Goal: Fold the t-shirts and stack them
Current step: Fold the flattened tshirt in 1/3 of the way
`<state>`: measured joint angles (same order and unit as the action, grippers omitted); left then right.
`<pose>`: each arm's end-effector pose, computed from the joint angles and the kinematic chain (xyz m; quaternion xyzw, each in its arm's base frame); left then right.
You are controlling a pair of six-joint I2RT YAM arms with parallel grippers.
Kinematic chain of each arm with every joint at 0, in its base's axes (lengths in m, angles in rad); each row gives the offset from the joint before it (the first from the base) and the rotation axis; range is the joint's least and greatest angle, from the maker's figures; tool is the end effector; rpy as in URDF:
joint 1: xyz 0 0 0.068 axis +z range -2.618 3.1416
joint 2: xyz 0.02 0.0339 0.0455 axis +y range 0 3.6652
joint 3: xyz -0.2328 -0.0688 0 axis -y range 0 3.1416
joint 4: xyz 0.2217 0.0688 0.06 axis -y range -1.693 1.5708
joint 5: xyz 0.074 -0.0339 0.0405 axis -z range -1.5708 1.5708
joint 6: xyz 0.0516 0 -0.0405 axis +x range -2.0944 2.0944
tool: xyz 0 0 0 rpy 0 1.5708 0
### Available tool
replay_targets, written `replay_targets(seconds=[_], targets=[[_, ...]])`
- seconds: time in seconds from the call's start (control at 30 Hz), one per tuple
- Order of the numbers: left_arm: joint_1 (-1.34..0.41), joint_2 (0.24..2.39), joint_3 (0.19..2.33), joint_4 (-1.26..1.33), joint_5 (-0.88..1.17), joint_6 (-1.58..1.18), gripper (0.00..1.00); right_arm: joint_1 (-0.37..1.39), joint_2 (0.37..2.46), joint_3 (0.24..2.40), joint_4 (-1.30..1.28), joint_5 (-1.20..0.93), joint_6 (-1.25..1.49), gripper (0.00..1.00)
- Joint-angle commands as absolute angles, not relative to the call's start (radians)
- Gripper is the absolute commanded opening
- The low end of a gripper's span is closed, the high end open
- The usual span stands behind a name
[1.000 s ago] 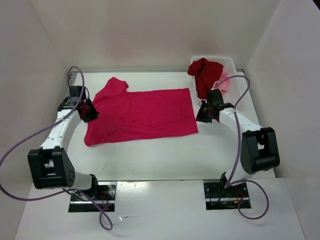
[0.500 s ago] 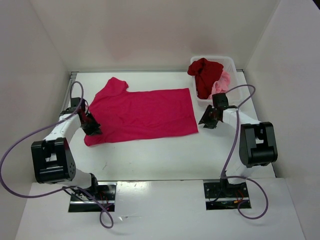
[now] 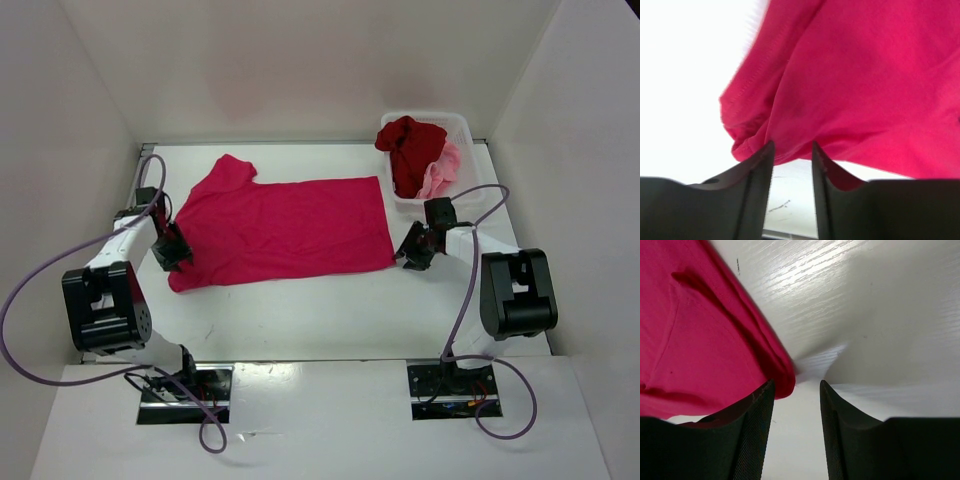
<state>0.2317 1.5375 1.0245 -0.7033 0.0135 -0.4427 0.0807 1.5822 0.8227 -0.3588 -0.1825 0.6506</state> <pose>0.2712 0.0633 0.1719 -0.3245 0.9293 -0.0252 0.1746 0.2776 0.0318 0.1250 0.2532 0.9371 0.1628 0.1769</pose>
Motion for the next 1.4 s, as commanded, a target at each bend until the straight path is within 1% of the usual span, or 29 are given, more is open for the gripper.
replay_targets(seconds=[0.0, 0.07, 0.17, 0.2, 0.23, 0.3, 0.33, 0.4, 0.43, 0.47, 0.57, 0.63, 0.67, 0.7, 0.73, 0.83, 0.87, 0.9, 0.93, 1.0, 1.1, 1.2, 1.23, 1.3, 1.37], targets=[[0.196, 1.500, 1.060, -0.739, -0.138, -0.411, 0.45, 0.084, 1.546, 0.831, -0.330, -0.215, 0.649, 0.47], [0.196, 1.486, 1.060, -0.748, -0.187, -0.400, 0.45, 0.084, 1.546, 0.831, -0.339, -0.225, 0.640, 0.47], [0.196, 1.444, 1.072, -0.779, -0.196, -0.400, 0.45, 0.095, 1.536, 0.831, -0.339, -0.235, 0.630, 0.47], [0.187, 1.443, 1.086, -0.779, -0.196, -0.400, 0.50, 0.095, 1.536, 0.831, -0.339, -0.235, 0.630, 0.47], [0.187, 1.443, 1.086, -0.794, -0.196, -0.391, 0.52, 0.106, 1.536, 0.831, -0.339, -0.235, 0.630, 0.47], [0.164, 1.483, 1.100, -0.810, -0.208, -0.391, 0.53, 0.106, 1.572, 0.841, -0.339, -0.244, 0.630, 0.48], [0.150, 1.497, 1.100, -0.810, -0.218, -0.391, 0.57, 0.106, 1.584, 0.853, -0.339, -0.244, 0.630, 0.48], [0.150, 1.544, 1.091, -0.801, -0.218, -0.391, 0.57, 0.106, 1.609, 0.865, -0.330, -0.244, 0.630, 0.48], [0.150, 1.561, 1.091, -0.792, -0.227, -0.391, 0.55, 0.106, 1.609, 0.874, -0.330, -0.244, 0.630, 0.46], [0.150, 1.595, 1.080, -0.782, -0.227, -0.391, 0.47, 0.106, 1.621, 0.874, -0.330, -0.235, 0.630, 0.42], [0.150, 1.615, 1.080, -0.749, -0.238, -0.391, 0.36, 0.106, 1.621, 0.887, -0.330, -0.235, 0.630, 0.39], [0.150, 1.615, 1.062, -0.735, -0.247, -0.400, 0.35, 0.106, 1.595, 0.887, -0.330, -0.235, 0.630, 0.39], [0.150, 1.615, 1.062, -0.720, -0.247, -0.400, 0.35, 0.106, 1.574, 0.876, -0.330, -0.235, 0.630, 0.42], [0.150, 1.615, 1.062, -0.719, -0.247, -0.400, 0.35, 0.106, 1.519, 0.862, -0.330, -0.226, 0.630, 0.47], [0.150, 1.615, 1.062, -0.719, -0.247, -0.400, 0.35, 0.106, 1.488, 0.862, -0.343, -0.209, 0.621, 0.50], [0.150, 1.637, 1.072, -0.719, -0.235, -0.390, 0.35, 0.106, 1.424, 0.839, -0.353, -0.181, 0.603, 0.56], [0.150, 1.649, 1.072, -0.719, -0.226, -0.390, 0.33, 0.106, 1.440, 0.839, -0.353, -0.193, 0.603, 0.56], [0.150, 1.649, 1.083, -0.719, -0.225, -0.390, 0.28, 0.106, 1.466, 0.853, -0.353, -0.212, 0.594, 0.56], [0.150, 1.660, 1.095, -0.719, -0.225, -0.390, 0.26, 0.115, 1.532, 0.867, -0.353, -0.245, 0.594, 0.56], [0.150, 1.669, 1.104, -0.719, -0.225, -0.390, 0.20, 0.115, 1.578, 0.888, -0.362, -0.255, 0.584, 0.56], [0.150, 1.678, 1.114, -0.710, -0.239, -0.379, 0.15, 0.115, 1.597, 0.917, -0.353, -0.221, 0.584, 0.53], [0.150, 1.678, 1.114, -0.675, -0.251, -0.379, 0.11, 0.115, 1.611, 0.927, -0.376, -0.193, 0.574, 0.53], [0.150, 1.690, 1.114, -0.675, -0.262, -0.379, 0.11, 0.115, 1.611, 0.927, -0.367, -0.193, 0.574, 0.53], [0.150, 1.715, 1.114, -0.663, -0.262, -0.379, 0.10, 0.115, 1.644, 0.917, -0.367, -0.193, 0.574, 0.50], [0.150, 1.729, 1.114, -0.649, -0.271, -0.379, 0.08, 0.115, 1.675, 0.917, -0.354, -0.202, 0.574, 0.41]])
